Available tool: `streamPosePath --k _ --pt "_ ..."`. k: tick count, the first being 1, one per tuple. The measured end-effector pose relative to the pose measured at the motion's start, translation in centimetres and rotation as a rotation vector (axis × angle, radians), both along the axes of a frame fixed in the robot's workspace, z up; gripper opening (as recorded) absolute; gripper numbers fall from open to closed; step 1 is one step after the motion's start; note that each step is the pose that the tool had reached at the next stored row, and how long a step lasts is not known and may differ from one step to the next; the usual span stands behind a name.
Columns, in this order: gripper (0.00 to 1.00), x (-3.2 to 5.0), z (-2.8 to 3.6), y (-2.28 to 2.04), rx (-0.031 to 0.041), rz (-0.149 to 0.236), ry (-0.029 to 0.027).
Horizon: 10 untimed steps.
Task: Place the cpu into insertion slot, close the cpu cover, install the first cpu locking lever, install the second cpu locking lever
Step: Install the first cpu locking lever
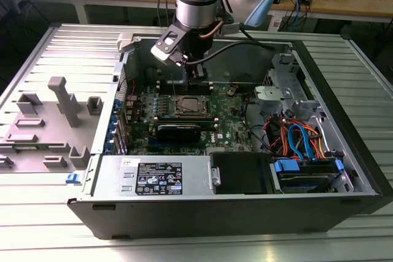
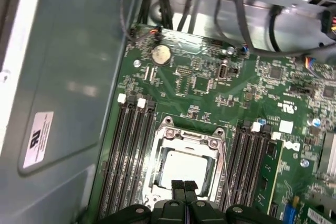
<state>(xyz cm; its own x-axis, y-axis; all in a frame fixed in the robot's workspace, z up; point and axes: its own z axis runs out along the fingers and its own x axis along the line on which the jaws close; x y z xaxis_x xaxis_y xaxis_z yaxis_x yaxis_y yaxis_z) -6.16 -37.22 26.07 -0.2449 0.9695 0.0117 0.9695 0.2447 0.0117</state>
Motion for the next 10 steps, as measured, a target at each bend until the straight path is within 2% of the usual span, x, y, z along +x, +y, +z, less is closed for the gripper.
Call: streamPosePath --k 7,9,10 --pt "0.11 0.00 0.12 -0.01 -0.0001 0.078 0.0001" --pt "0.11 0.00 0.19 0.00 0.0001 0.109 -0.0001" --pt "0.11 0.00 0.20 0.00 0.0003 0.142 -0.0002"
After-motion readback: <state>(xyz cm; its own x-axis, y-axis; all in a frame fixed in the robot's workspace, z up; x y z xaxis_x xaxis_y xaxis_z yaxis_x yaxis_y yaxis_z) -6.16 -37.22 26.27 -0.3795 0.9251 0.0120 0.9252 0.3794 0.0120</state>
